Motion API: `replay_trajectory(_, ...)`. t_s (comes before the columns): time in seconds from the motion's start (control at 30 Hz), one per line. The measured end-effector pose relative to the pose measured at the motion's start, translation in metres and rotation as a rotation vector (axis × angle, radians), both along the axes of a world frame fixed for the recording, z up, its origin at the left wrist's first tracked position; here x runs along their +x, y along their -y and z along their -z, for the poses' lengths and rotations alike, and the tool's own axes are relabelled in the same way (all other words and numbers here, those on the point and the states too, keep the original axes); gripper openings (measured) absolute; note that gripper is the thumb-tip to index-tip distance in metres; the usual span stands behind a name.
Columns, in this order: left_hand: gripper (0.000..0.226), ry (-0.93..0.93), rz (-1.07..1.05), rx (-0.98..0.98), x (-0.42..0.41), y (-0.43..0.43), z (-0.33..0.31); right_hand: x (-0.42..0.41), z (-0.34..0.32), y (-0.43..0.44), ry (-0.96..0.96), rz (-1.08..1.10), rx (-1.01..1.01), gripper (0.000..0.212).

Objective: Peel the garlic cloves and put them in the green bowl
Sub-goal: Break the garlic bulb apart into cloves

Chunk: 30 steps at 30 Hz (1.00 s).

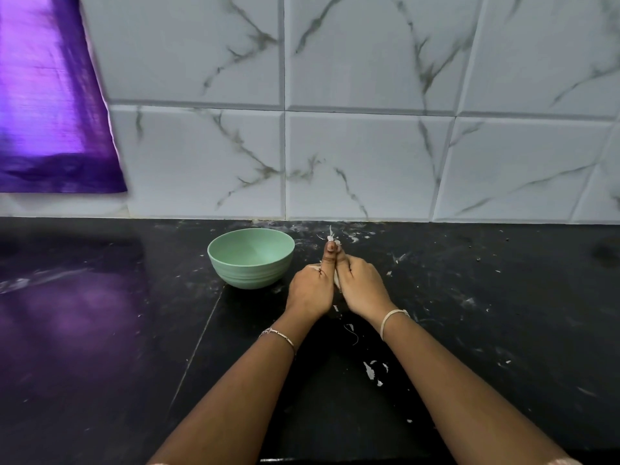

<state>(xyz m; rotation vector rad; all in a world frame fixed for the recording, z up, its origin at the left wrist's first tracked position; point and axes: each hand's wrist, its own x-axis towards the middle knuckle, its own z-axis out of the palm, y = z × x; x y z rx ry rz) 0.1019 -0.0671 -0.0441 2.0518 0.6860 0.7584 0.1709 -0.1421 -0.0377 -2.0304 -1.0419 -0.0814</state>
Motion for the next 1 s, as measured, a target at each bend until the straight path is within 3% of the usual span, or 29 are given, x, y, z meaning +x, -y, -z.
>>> replay_trajectory(0.27, 0.072, 0.026, 0.069, -0.090, 0.002, -0.004, 0.002, 0.010, 0.001, -0.003, 0.091, -0.025, 0.014, 0.058)
replay_trajectory(0.43, 0.073, 0.112, 0.160, -0.256, 0.003, -0.003, 0.002, 0.009, 0.002, -0.004, 0.044, -0.038, 0.145, 0.059)
replay_trajectory(0.53, 0.073, 0.159, 0.212, -0.350, 0.000, -0.002, -0.001, 0.009, 0.004, -0.004, -0.093, -0.087, 0.213, 0.061)
replay_trajectory(0.63, 0.072, 0.165, 0.234, -0.428, -0.002, -0.003, -0.002, 0.008, 0.004, -0.002, -0.387, -0.180, 0.287, 0.058)
replay_trajectory(0.73, 0.073, 0.131, 0.231, -0.387, -0.003, -0.004, 0.000, 0.011, 0.005, -0.003, -0.502, -0.156, 0.263, 0.053)
replay_trajectory(0.87, 0.069, 0.111, 0.188, -0.190, -0.001, -0.006, 0.002, 0.013, 0.009, -0.007, -0.345, -0.062, 0.203, 0.057)
replay_trajectory(1.0, 0.071, 0.153, 0.105, -0.156, 0.003, 0.000, 0.002, 0.010, 0.012, -0.015, -0.326, -0.042, 0.320, 0.057)
